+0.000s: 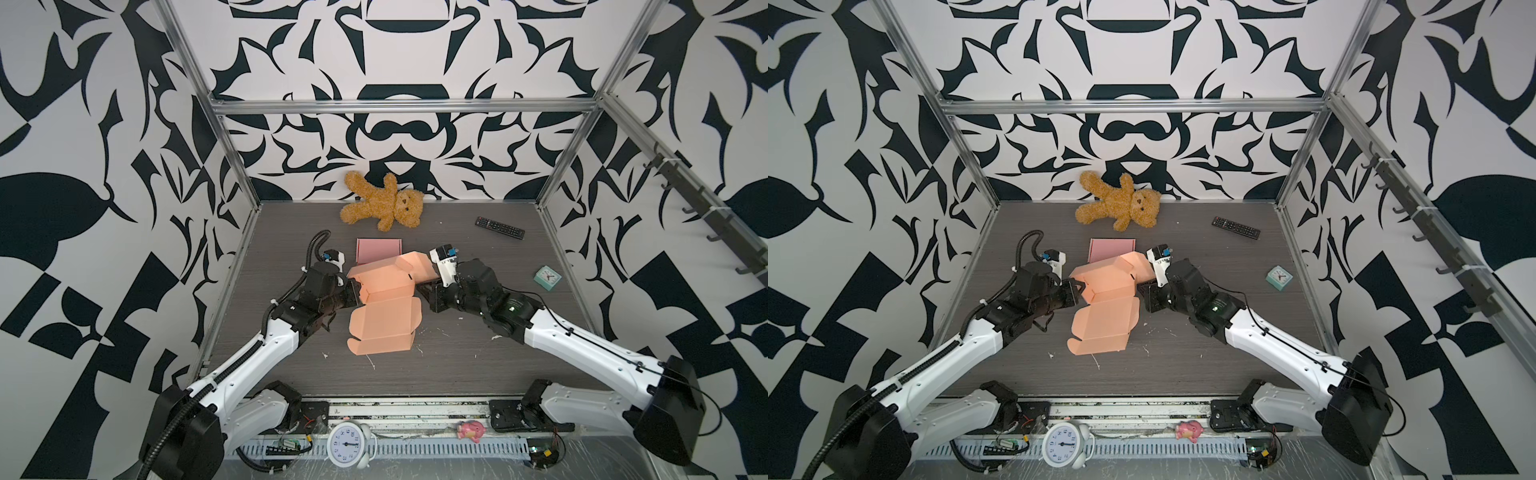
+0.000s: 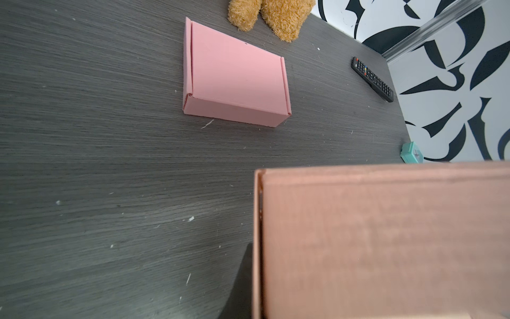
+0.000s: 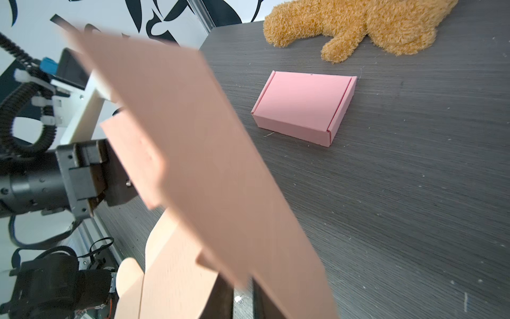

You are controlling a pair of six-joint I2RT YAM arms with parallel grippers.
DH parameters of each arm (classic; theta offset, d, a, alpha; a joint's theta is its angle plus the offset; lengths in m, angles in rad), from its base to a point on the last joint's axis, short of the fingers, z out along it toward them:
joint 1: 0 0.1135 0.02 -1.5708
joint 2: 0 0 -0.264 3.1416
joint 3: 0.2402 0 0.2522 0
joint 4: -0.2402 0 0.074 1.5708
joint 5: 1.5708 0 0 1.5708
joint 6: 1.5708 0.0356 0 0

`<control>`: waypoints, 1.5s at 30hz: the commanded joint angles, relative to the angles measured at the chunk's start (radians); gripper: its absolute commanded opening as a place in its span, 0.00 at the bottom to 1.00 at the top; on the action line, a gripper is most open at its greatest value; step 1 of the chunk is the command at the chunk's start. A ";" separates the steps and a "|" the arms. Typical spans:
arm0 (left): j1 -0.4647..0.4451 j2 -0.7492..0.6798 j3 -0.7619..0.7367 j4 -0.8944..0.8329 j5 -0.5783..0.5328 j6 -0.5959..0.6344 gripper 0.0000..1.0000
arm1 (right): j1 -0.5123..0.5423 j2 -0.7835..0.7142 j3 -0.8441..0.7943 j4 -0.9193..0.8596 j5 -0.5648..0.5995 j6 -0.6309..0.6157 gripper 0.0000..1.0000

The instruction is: Fold the paper box

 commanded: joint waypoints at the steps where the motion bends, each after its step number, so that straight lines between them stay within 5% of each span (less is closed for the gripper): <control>1: 0.023 -0.003 -0.003 0.010 0.047 -0.013 0.11 | 0.006 -0.052 0.068 -0.086 0.006 -0.060 0.22; 16: 0.173 -0.016 0.010 -0.088 0.278 0.109 0.12 | -0.174 -0.166 0.111 -0.179 -0.214 -0.103 0.36; 28: 0.178 0.009 0.047 -0.174 0.392 0.195 0.13 | -0.182 -0.003 0.132 -0.089 -0.458 -0.128 0.44; 45: 0.178 0.038 0.044 -0.162 0.417 0.176 0.13 | -0.138 0.065 0.173 -0.148 -0.467 -0.199 0.44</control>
